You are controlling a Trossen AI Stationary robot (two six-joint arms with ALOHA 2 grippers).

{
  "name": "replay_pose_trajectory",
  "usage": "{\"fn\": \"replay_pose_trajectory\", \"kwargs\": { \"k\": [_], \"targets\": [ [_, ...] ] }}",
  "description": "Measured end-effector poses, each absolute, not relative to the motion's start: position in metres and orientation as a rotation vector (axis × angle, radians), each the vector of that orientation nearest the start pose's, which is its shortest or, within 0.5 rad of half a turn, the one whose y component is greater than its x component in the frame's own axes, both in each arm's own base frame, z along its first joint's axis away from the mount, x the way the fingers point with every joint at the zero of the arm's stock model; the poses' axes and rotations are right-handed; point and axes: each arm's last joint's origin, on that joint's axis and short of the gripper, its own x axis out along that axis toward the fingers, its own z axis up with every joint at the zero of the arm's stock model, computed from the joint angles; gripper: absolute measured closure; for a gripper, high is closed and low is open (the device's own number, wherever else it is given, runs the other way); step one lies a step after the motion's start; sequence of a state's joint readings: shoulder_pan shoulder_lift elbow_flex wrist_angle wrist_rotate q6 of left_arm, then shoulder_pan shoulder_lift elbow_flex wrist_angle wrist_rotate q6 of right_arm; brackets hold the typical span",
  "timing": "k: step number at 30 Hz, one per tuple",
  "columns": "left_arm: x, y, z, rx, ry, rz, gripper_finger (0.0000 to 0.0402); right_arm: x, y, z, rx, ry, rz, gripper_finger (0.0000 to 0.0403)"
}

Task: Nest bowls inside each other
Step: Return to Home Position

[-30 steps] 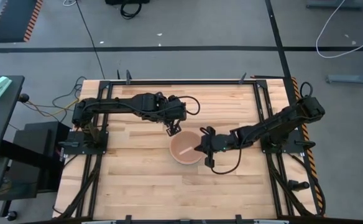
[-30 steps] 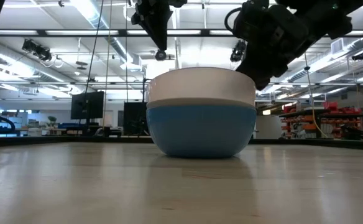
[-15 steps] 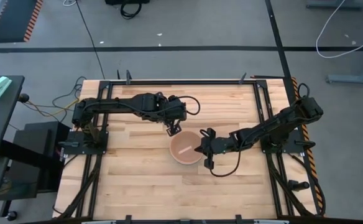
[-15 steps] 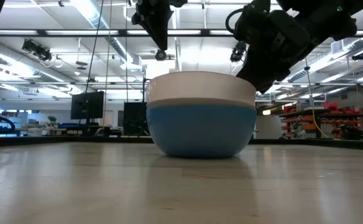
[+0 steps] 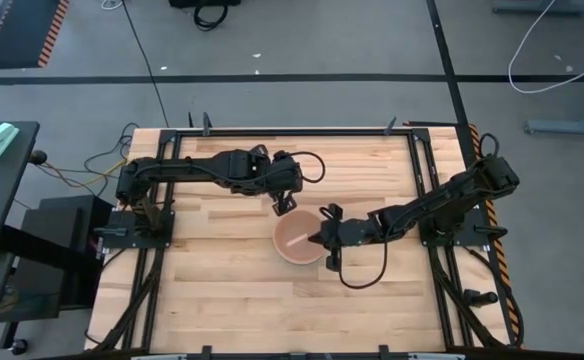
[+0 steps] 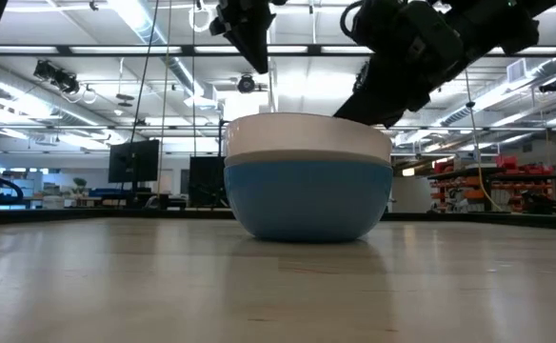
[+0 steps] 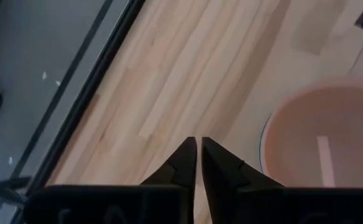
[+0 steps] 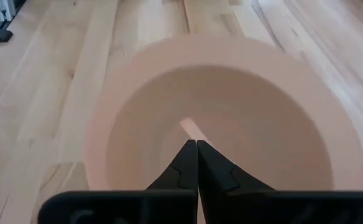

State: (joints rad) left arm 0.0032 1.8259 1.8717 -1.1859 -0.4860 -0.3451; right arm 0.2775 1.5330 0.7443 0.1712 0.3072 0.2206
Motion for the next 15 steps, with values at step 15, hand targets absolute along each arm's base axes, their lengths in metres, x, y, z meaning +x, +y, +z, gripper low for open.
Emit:
{"fn": "replay_pose_trajectory", "kwargs": {
  "k": [15],
  "targets": [
    [0.346,-0.027,0.376,0.167,0.942,0.467,0.0383,0.294,0.078,0.265,-0.049,0.6,-0.051,0.0389]
  ]
}}
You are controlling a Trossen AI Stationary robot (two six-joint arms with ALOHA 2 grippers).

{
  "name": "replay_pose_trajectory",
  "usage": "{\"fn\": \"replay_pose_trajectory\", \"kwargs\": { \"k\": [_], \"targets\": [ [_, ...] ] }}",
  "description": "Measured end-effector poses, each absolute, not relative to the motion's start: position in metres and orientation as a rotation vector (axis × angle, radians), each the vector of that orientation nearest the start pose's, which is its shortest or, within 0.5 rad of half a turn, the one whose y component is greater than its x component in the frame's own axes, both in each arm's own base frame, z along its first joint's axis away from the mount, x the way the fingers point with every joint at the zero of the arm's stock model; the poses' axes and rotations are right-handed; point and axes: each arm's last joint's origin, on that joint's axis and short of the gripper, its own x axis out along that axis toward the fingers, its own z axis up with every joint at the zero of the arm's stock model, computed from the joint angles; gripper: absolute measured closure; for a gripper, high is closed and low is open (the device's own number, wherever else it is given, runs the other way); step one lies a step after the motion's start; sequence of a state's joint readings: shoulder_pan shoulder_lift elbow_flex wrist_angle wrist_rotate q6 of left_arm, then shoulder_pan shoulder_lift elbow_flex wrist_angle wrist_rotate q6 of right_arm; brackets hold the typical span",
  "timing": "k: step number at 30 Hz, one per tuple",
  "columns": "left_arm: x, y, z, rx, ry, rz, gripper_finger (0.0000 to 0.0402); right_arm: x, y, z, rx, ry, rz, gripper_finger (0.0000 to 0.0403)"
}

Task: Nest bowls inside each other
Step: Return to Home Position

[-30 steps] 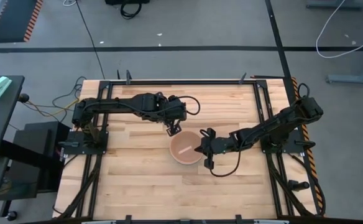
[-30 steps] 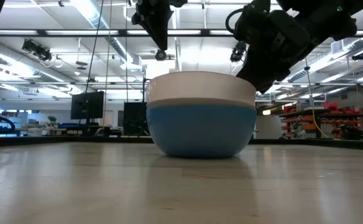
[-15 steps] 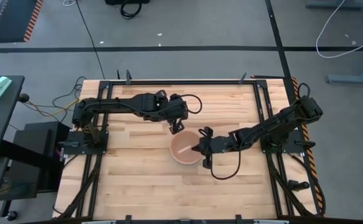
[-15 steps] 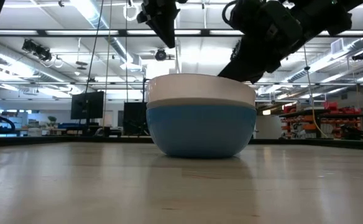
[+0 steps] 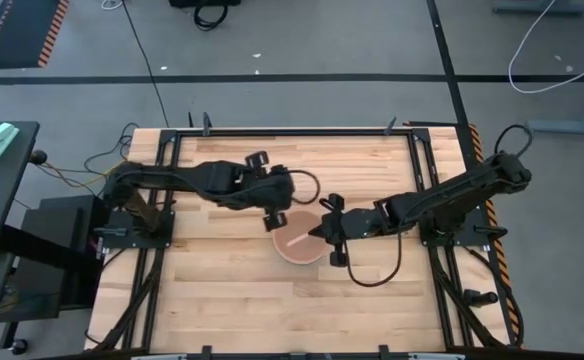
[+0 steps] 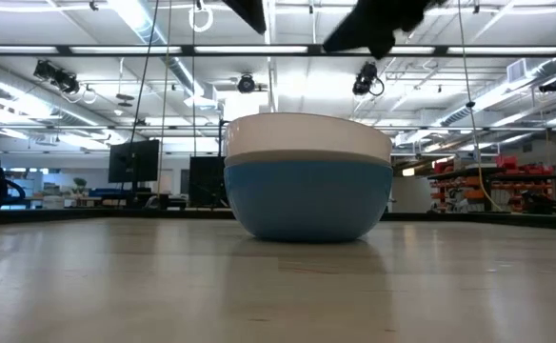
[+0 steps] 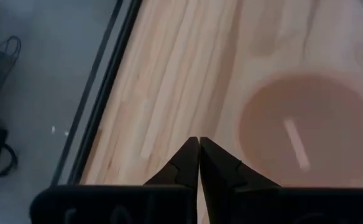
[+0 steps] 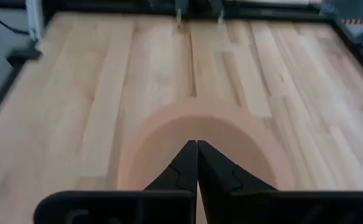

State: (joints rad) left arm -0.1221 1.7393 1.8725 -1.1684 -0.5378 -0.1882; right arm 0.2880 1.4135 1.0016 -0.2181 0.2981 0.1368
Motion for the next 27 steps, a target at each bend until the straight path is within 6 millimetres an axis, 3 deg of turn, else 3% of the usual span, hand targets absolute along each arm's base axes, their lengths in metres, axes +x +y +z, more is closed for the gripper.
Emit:
{"fn": "replay_pose_trajectory", "kwargs": {
  "k": [6,18,23,27],
  "targets": [
    [0.315,-0.046,0.396,0.175,0.93,0.417,0.0377,0.27,0.072,0.304,-0.022,0.612,-0.06,0.0389],
    [0.278,-0.088,0.431,0.176,0.735,0.277,0.0369,0.22,0.066,0.347,0.075,0.488,0.028,0.0389],
    [0.266,-0.123,0.444,0.19,0.61,0.131,0.0377,0.203,0.087,0.356,0.086,0.416,0.158,0.0389],
    [0.262,-0.154,0.436,0.22,0.529,0.065,0.0381,0.191,0.116,0.343,0.049,0.255,0.328,0.0389]
  ]
}}
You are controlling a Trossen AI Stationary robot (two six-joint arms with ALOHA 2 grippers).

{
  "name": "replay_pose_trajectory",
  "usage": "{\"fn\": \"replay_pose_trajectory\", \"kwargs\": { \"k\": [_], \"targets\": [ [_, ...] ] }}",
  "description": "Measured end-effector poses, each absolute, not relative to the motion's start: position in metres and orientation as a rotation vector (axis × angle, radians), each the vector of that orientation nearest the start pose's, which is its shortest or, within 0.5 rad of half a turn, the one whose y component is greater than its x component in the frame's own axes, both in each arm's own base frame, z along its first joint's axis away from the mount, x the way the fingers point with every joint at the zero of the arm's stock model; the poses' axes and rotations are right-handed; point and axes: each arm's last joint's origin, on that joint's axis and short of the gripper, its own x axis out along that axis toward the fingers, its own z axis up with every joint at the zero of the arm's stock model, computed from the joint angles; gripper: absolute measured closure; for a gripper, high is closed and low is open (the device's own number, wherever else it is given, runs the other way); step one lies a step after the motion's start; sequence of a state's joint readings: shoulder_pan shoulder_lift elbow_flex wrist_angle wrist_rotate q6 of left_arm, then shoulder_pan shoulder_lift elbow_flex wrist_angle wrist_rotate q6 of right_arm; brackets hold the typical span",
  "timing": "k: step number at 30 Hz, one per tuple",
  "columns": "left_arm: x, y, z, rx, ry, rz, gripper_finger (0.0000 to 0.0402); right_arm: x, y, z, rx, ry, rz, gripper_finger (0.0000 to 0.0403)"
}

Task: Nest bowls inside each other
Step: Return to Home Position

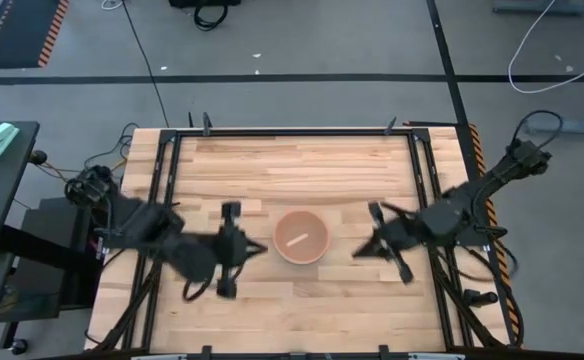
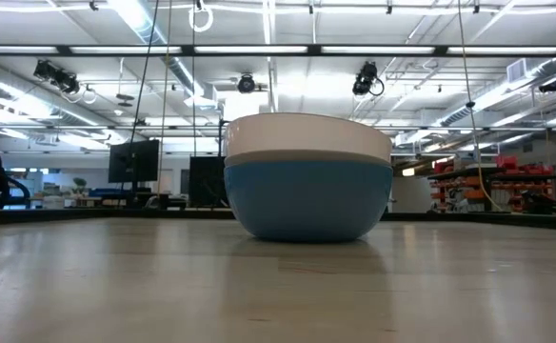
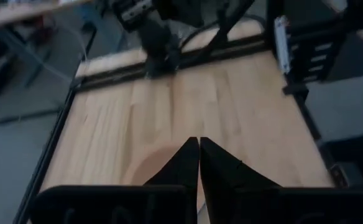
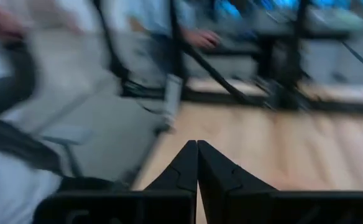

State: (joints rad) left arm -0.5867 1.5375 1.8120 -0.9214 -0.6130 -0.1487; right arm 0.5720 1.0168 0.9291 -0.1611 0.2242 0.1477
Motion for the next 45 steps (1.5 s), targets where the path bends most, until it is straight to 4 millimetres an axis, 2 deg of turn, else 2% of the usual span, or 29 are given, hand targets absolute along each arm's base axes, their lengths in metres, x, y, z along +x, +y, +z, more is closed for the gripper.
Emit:
{"fn": "replay_pose_trajectory", "kwargs": {
  "k": [3,7,11,20,26,31,37,45],
  "targets": [
    [0.262,-0.17,0.412,0.252,0.48,0.042,0.0378,0.179,0.131,0.322,0.017,0.149,0.454,0.0389],
    [0.257,-0.168,0.384,0.226,0.394,0.028,0.0371,0.163,0.129,0.306,0.036,0.096,0.501,0.0389],
    [0.246,-0.149,0.357,0.179,0.334,0.038,0.0365,0.153,0.118,0.302,0.076,0.07,0.488,0.0389],
    [0.195,-0.09,0.315,0.049,0.161,0.016,0.0368,0.141,0.098,0.287,0.095,-0.03,0.486,0.0389],
    [0.162,-0.062,0.309,-0.008,0.064,0.016,0.0376,0.148,0.084,0.286,0.124,-0.049,0.62,0.0389],
    [0.138,-0.047,0.313,-0.007,-0.025,0.011,0.0377,0.152,0.063,0.29,0.145,-0.063,0.615,0.0389],
    [0.112,-0.036,0.319,0.001,-0.134,0.011,0.0367,0.141,0.038,0.302,0.117,-0.162,0.618,0.0389],
    [0.091,-0.027,0.307,0.002,-0.195,0.028,0.0366,0.122,0.019,0.311,0.104,-0.221,0.581,0.0389]
  ]
}}
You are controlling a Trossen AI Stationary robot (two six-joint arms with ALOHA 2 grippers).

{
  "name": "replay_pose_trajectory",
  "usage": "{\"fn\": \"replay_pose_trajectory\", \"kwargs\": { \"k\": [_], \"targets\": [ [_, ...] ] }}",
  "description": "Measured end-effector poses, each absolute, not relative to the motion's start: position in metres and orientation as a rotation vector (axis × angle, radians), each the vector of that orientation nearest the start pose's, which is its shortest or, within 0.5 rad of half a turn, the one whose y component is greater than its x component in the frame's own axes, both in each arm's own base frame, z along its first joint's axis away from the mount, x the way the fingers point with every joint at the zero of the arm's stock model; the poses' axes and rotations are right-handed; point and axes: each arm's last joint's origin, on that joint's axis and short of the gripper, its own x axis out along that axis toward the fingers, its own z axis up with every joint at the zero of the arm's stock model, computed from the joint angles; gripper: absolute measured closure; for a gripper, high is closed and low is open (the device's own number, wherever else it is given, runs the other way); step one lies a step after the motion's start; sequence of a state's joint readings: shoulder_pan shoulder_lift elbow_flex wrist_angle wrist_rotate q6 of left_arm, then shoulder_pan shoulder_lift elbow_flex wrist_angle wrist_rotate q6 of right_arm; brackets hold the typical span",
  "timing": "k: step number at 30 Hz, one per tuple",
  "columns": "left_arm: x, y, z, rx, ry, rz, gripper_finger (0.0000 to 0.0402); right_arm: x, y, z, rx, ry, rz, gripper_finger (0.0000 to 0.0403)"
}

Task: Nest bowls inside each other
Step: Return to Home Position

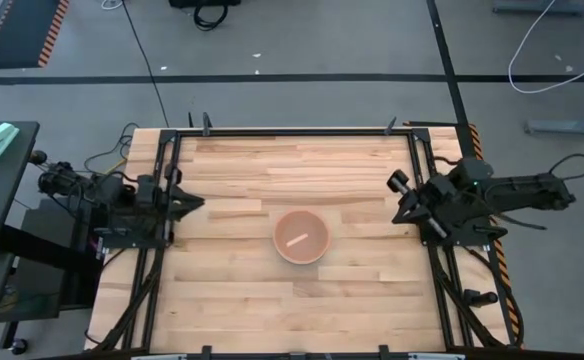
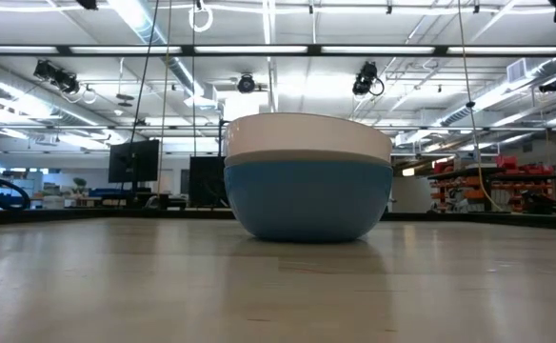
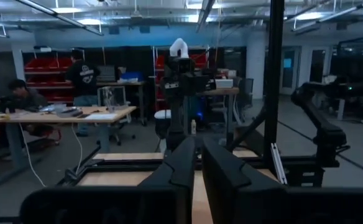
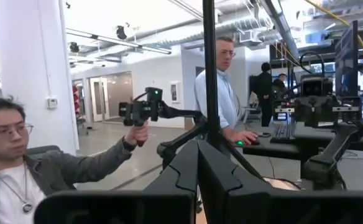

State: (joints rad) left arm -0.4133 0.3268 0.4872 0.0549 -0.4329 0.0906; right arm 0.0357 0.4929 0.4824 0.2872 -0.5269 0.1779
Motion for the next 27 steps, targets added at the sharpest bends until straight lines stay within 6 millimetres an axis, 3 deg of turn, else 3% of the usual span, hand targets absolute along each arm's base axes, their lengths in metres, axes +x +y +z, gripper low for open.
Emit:
{"fn": "replay_pose_trajectory", "kwargs": {
  "k": [10,20,27],
  "targets": [
    [0.072,-0.018,0.287,-0.037,-0.264,0.049,0.0378,0.104,0.01,0.313,0.12,-0.221,0.576,0.0389],
    [0.067,-0.016,0.261,-0.063,-0.275,0.046,0.0363,0.091,0.006,0.313,0.15,-0.225,0.536,0.0389],
    [0.074,-0.02,0.237,-0.083,-0.263,0.007,0.0367,0.1,0.011,0.283,0.165,-0.291,0.61,0.0389]
  ]
}}
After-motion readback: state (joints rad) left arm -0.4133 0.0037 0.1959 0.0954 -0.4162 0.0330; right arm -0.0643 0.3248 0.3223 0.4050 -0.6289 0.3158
